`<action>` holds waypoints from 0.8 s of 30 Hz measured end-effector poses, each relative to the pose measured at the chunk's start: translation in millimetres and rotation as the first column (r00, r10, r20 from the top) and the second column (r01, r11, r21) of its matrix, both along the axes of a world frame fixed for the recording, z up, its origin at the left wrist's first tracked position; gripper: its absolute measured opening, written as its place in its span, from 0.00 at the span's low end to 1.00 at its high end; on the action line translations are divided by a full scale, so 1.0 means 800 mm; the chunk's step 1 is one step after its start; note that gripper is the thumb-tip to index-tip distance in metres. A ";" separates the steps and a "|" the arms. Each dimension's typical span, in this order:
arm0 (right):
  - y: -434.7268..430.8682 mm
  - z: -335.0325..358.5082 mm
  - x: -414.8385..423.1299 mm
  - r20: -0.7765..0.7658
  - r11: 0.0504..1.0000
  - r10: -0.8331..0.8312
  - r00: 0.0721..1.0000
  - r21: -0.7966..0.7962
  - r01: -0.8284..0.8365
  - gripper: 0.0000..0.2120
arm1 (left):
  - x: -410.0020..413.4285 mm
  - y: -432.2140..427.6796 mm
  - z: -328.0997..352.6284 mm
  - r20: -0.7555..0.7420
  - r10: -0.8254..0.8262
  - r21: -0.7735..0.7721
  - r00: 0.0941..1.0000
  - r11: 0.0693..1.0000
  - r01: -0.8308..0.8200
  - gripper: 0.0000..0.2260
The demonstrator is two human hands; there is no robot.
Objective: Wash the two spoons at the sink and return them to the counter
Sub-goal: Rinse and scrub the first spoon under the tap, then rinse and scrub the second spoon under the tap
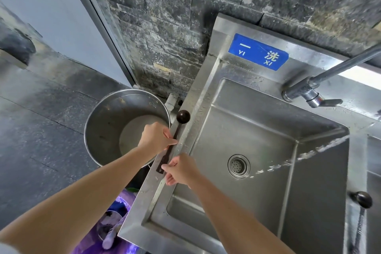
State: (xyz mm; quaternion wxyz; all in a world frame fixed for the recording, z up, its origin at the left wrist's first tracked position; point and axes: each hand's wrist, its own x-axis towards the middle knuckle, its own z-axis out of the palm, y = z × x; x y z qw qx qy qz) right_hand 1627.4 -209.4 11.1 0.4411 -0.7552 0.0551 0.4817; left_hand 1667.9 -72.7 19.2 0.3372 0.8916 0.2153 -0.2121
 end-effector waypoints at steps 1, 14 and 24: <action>-0.011 0.003 0.001 -0.010 0.998 -0.054 0.998 0.005 0.055 0.11 | 0.003 -0.002 0.006 -0.007 -0.014 0.043 1.000 0.999 0.014 0.10; -0.335 0.065 0.036 0.113 0.793 -0.559 0.822 -0.219 0.569 0.09 | 0.076 -0.249 0.085 -0.321 -0.001 -0.498 0.947 0.850 -0.168 0.05; -0.533 0.066 -0.018 0.240 0.625 -0.670 0.702 -0.329 0.708 0.08 | 0.058 -0.421 0.048 -0.408 -0.071 -0.556 0.910 0.810 -0.186 0.04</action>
